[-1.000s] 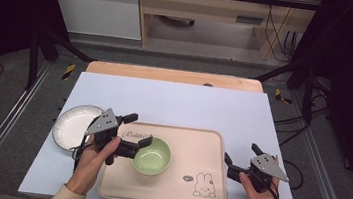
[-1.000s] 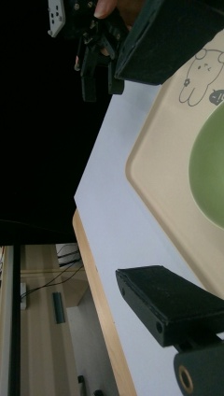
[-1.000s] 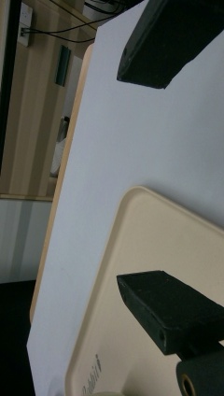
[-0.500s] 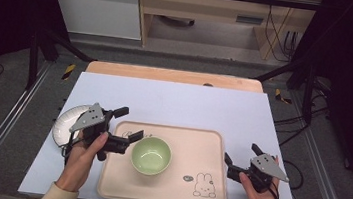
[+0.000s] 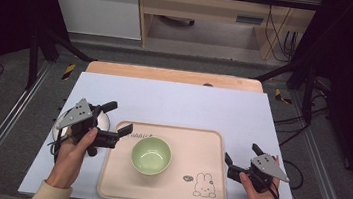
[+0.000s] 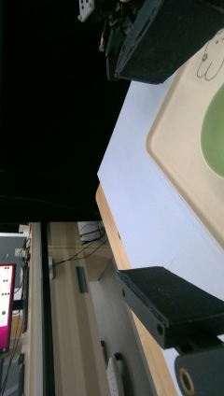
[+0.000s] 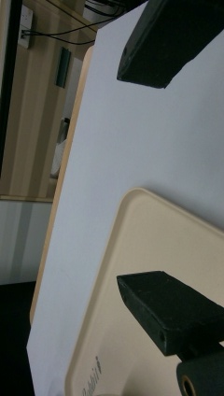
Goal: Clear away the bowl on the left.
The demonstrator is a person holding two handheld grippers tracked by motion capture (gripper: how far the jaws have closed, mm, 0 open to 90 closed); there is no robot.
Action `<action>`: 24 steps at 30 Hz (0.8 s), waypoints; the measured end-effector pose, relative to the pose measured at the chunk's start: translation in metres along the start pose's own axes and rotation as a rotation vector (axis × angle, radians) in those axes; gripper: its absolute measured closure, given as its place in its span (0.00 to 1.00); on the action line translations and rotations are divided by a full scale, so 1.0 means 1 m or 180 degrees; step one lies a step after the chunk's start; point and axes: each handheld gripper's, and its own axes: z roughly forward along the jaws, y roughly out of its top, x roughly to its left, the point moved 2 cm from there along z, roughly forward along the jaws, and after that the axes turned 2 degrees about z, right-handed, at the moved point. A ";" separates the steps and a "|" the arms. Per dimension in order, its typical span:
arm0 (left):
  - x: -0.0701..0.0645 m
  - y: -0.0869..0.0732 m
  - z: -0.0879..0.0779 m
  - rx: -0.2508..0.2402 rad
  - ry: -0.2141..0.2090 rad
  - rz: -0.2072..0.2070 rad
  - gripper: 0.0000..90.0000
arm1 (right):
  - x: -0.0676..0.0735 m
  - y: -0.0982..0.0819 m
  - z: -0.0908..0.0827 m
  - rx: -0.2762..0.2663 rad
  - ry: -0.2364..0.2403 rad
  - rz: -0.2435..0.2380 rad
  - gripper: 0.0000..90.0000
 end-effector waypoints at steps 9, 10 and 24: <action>0.015 -0.001 -0.015 -0.0030 0.0178 0.0095 0.05 | 0.000 -0.001 0.000 -0.0010 -0.0018 -0.0011 0.04; 0.017 -0.002 -0.017 -0.0027 0.0193 0.0099 0.05 | 0.000 -0.001 0.000 -0.0008 -0.0020 0.0002 0.04; 0.045 -0.012 -0.042 -0.0088 0.0478 0.0008 0.05 | -0.001 -0.001 0.000 -0.0027 -0.0030 -0.0018 0.05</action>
